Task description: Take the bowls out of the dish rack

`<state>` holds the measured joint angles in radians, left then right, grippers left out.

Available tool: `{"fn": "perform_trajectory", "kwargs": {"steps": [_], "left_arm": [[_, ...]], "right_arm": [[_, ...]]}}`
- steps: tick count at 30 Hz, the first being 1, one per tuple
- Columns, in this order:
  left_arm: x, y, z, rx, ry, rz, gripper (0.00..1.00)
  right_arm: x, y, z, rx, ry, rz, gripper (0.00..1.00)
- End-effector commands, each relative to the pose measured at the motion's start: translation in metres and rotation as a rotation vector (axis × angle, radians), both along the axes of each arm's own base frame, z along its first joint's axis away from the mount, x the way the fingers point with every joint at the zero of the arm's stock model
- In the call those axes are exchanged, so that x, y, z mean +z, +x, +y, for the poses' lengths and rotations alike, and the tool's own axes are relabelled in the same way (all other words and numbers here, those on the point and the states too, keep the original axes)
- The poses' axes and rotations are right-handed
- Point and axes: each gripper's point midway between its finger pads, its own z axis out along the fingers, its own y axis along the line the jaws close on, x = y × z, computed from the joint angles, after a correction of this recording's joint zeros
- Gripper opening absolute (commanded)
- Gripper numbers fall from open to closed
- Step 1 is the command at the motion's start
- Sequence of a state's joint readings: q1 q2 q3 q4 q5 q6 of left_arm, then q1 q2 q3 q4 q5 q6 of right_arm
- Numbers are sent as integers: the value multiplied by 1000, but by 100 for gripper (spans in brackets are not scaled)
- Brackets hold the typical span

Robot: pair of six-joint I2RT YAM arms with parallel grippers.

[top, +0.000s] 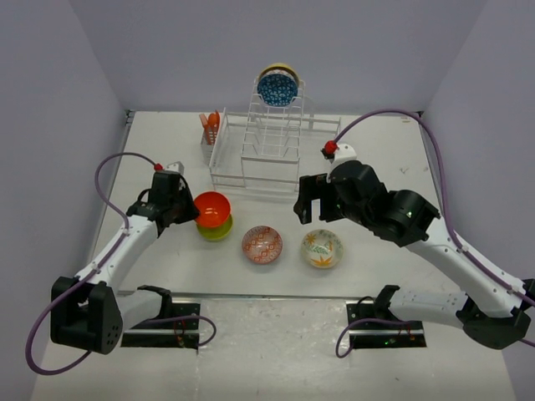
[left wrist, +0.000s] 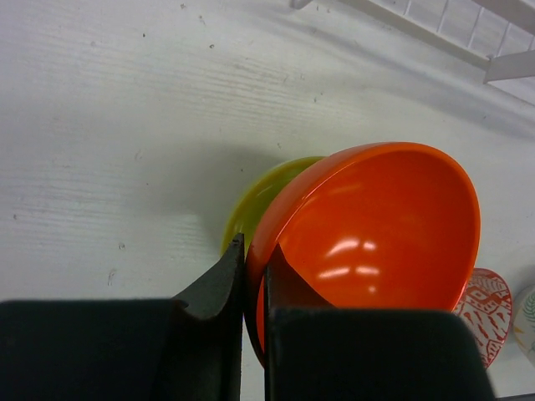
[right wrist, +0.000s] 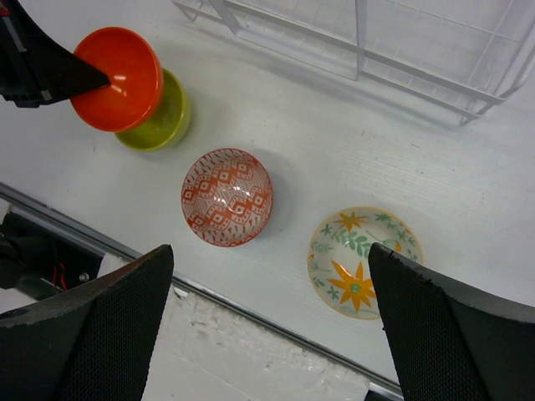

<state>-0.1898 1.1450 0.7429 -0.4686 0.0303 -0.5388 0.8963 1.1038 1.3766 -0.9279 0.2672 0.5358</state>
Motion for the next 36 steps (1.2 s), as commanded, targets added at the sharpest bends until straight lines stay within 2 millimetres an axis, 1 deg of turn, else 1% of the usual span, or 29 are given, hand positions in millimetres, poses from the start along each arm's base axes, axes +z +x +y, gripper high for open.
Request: {"fn": "perform_trajectory", "kwargs": {"steps": [1, 6, 11, 14, 17, 19, 20, 21, 22, 24, 25, 27, 28, 30, 31, 32, 33, 34, 36], "left_arm": [[6, 8, 0, -5, -14, -60, 0], [-4, 2, -3, -28, -20, -33, 0], [-7, -2, -2, -39, -12, -30, 4], [-12, -5, -3, -51, -13, -13, 7], [-14, -6, -6, -62, -26, -11, 8], [-14, -7, -6, -63, -29, -9, 12], [-12, -7, -6, -63, -29, -12, 23], [-11, -7, -6, -63, -30, -15, 29], [-7, -8, -6, -62, -32, -22, 38], [-3, -9, -7, -64, -37, -29, 44], [4, -8, -7, -67, -40, -44, 48], [12, -8, -8, -75, -40, -62, 50], [19, -10, -6, -69, -35, -74, 54], [26, -13, -5, -67, -32, -82, 59], [37, -12, -4, -64, -33, -111, 68], [42, -13, -3, -63, -29, -121, 76], [46, -16, -2, -64, -26, -122, 86], [55, -16, -2, -73, -23, -145, 100], [58, -22, 1, -76, -11, -126, 100]], "right_arm": [[9, 3, 4, 14, 38, -40, 99], [5, 3, 6, 17, 36, -37, 99], [-1, 4, 3, 5, 22, -33, 99], [-3, 3, 4, 11, 25, -29, 99], [-4, 3, 6, 22, 28, -26, 99], [-5, 2, 7, 29, 29, -23, 99], [-5, 1, 7, 30, 29, -22, 99], [-6, 1, 6, 30, 28, -24, 99], [-6, 1, 6, 29, 28, -24, 99], [-5, 1, 6, 30, 29, -24, 99], [-4, 2, 7, 31, 31, -27, 99], [-4, 3, 8, 29, 29, -27, 99], [-4, 4, 8, 30, 25, -28, 99], [-1, 6, 11, 39, 25, -37, 99], [0, 7, 13, 41, 24, -40, 99], [4, 9, 14, 43, 26, -47, 99], [5, 10, 15, 49, 20, -53, 99], [4, 13, 18, 53, 10, -51, 99], [11, 17, 20, 56, 5, -67, 99]]}}
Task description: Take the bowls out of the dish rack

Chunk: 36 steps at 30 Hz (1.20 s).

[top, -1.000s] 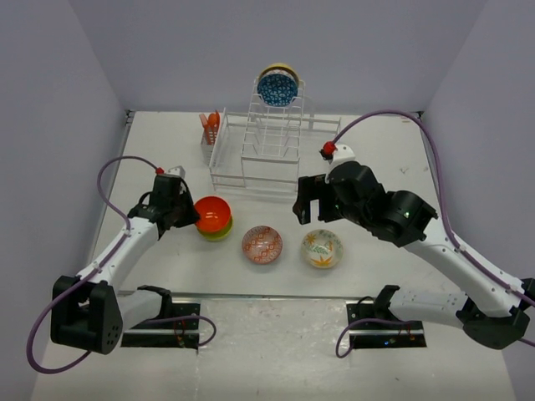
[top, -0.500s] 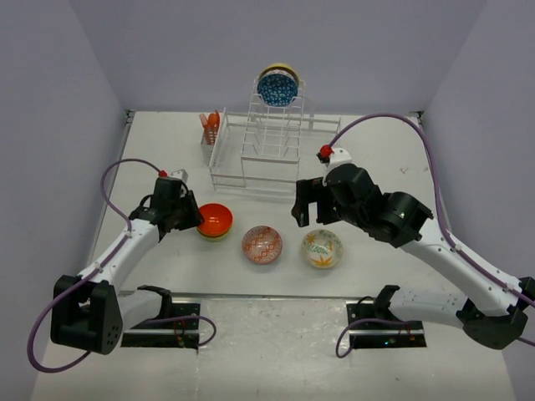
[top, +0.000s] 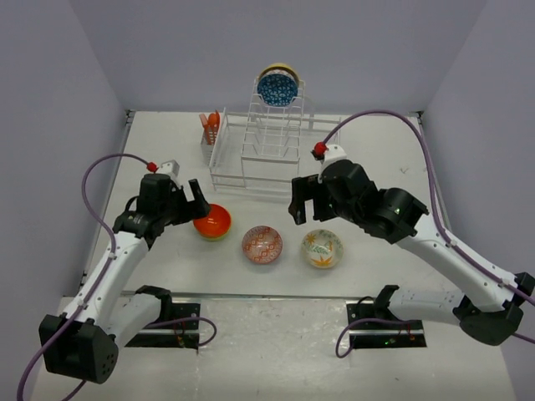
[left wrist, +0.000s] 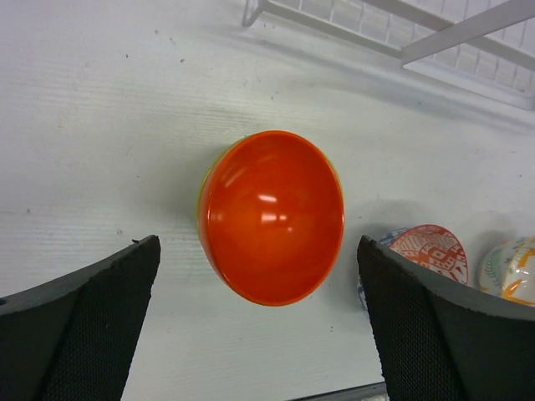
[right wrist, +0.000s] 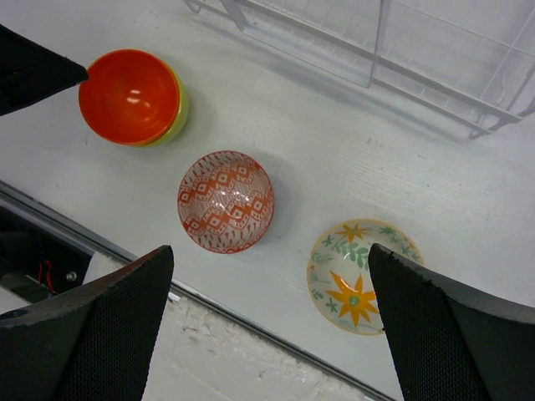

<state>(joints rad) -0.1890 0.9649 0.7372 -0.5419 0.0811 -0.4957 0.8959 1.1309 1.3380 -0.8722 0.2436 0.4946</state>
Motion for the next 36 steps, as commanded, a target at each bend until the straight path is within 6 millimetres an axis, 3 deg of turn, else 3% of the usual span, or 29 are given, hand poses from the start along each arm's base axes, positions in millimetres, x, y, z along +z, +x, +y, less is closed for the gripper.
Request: {"fn": "perform_trajectory", "kwargs": {"steps": [1, 3, 4, 6, 9, 10, 13, 15, 16, 17, 18, 22, 25, 36], "left_arm": [[33, -2, 5, -7, 18, -49, 100], [42, -6, 10, 3, 34, -66, 100], [59, -6, 17, 23, 61, -124, 100], [74, -10, 28, 54, 102, -164, 100], [116, -19, 51, 138, 162, -321, 100], [124, -21, 55, 152, 172, -355, 100], [138, -32, 67, 199, 193, -453, 100], [148, -37, 72, 227, 187, -504, 100], [151, -38, 71, 217, 189, -523, 100], [154, -38, 71, 216, 186, -543, 100], [157, -40, 72, 218, 186, -564, 100], [158, -41, 73, 218, 187, -607, 100], [151, -36, 72, 224, 176, -630, 100], [150, -35, 64, 187, 160, -633, 100]], "right_arm": [[25, 14, 12, 16, 24, -70, 99], [39, 25, 15, 25, 13, -136, 99], [46, 31, 17, 32, 4, -175, 99], [55, 53, 10, 13, -94, -288, 99], [83, 90, 0, -62, -198, -410, 99], [106, 102, -9, -114, -197, -451, 99], [113, 139, -9, -134, -274, -472, 98], [119, 178, -13, -148, -328, -492, 84], [138, 193, -20, -177, -323, -527, 77], [140, 205, -19, -174, -348, -543, 64], [140, 226, -14, -160, -405, -565, 57], [129, 277, -6, -146, -528, -593, 54], [116, 304, -1, -134, -595, -610, 53], [94, 351, 11, -127, -642, -719, 48]]}}
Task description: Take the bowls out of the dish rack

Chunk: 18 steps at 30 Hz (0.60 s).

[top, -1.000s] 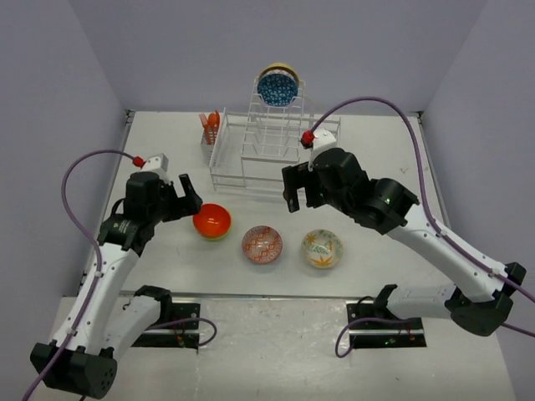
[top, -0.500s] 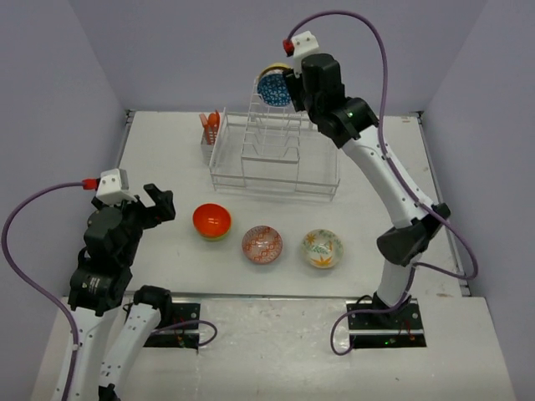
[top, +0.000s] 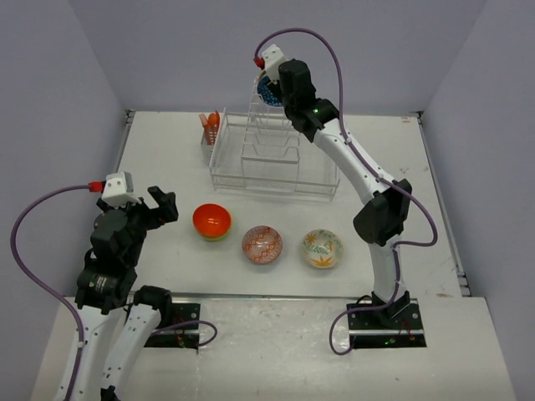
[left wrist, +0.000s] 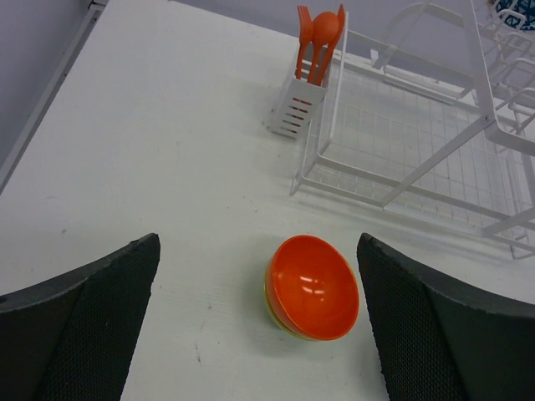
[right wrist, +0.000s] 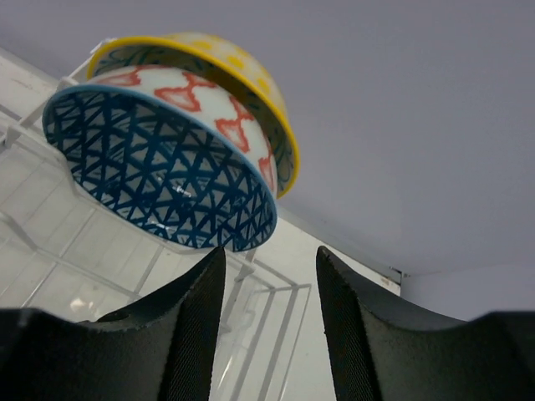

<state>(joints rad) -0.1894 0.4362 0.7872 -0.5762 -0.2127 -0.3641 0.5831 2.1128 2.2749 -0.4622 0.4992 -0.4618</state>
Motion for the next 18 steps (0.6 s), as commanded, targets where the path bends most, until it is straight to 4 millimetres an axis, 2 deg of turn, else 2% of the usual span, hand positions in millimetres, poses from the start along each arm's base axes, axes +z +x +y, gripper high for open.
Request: {"fn": "perform_trajectory", "kwargs": {"steps": [1, 2, 9, 16, 17, 18], "left_arm": [[12, 3, -1, -13, 15, -59, 100], [12, 3, -2, -14, 14, -59, 100], [13, 2, -3, -24, 13, -67, 100], [13, 2, -5, -35, 12, -70, 100], [13, 2, -5, -36, 13, -72, 100], [13, 1, -6, -39, 12, -74, 100]], "right_arm": [[33, 19, -2, -5, 22, -132, 49], [20, 23, 1, 3, 8, -107, 49], [0, 41, 5, 10, -5, -113, 45], [6, 47, 6, -6, 40, -187, 27], [12, 47, 7, -10, 56, -214, 26], [9, 47, 6, -12, 56, -212, 26]]}}
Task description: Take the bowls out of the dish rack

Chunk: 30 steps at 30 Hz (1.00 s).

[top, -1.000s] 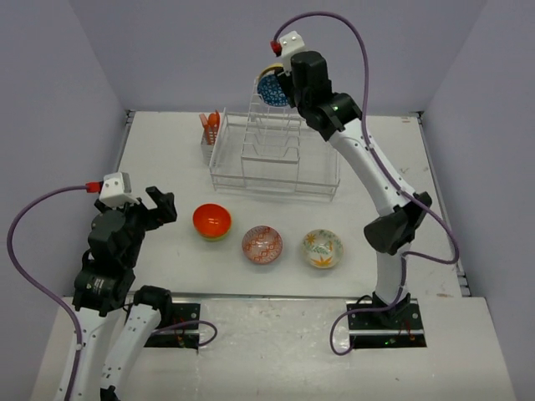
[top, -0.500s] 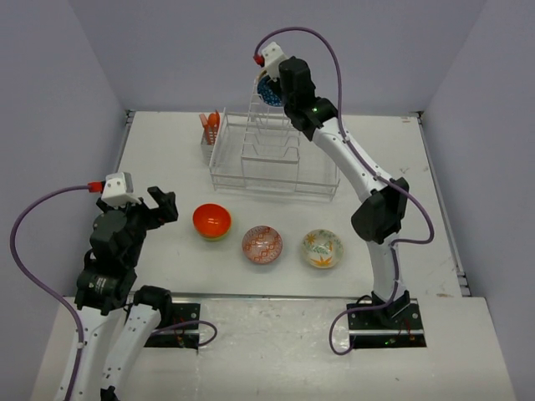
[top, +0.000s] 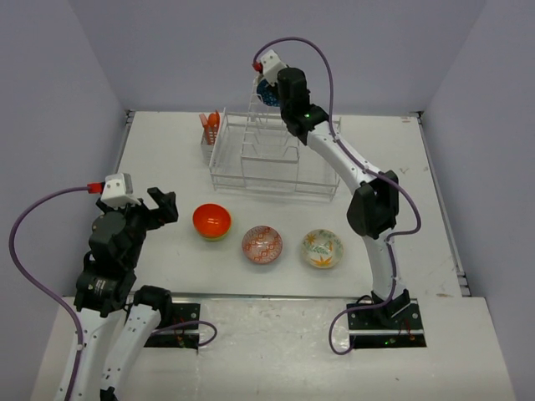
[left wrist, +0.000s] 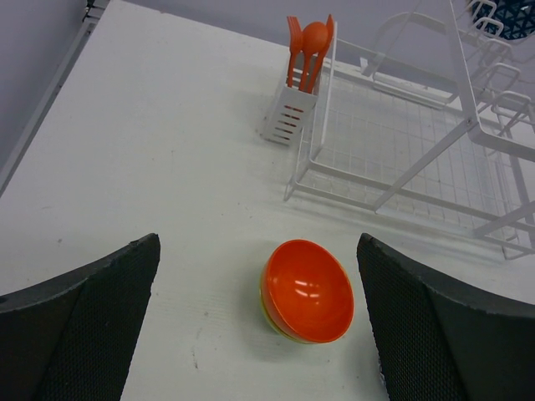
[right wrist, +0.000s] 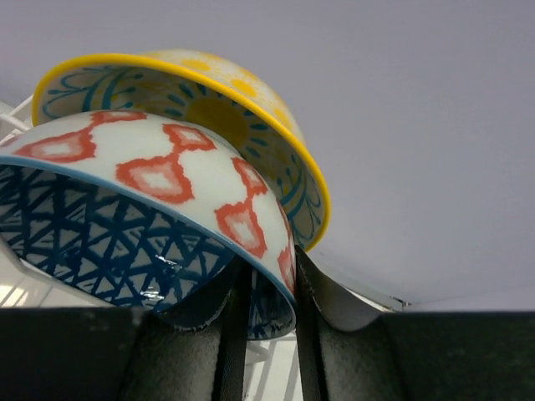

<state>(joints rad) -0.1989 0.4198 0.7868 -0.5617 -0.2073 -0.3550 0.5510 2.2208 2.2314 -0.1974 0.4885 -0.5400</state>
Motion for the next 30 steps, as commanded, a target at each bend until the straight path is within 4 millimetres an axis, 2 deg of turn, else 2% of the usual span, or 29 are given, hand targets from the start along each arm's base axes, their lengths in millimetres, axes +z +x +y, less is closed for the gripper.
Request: {"fn": "perform_trajectory", "kwargs": {"steps": [1, 5, 7, 12, 14, 15, 22, 30], "left_arm": [[7, 2, -4, -24, 9, -49, 100], [8, 2, -5, -32, 8, -53, 100], [8, 2, -6, -35, 7, -55, 100], [9, 1, -6, -39, 5, -61, 100], [10, 1, -7, -41, 5, -62, 100], [9, 1, -7, -41, 5, -61, 100], [10, 0, -6, -39, 5, -64, 100], [10, 0, -6, -38, 5, -65, 100]], "right_arm": [[43, -2, -2, -15, 81, -134, 25], [46, -2, -4, -27, 92, -150, 19], [47, -2, -6, -36, 93, -157, 9], [50, -7, -8, -44, 96, -160, 6], [60, -9, -8, -43, 120, -188, 4], [64, -11, -10, -48, 134, -200, 0], [84, -21, -17, -55, 192, -238, 0], [96, -27, -21, -63, 207, -281, 0]]}}
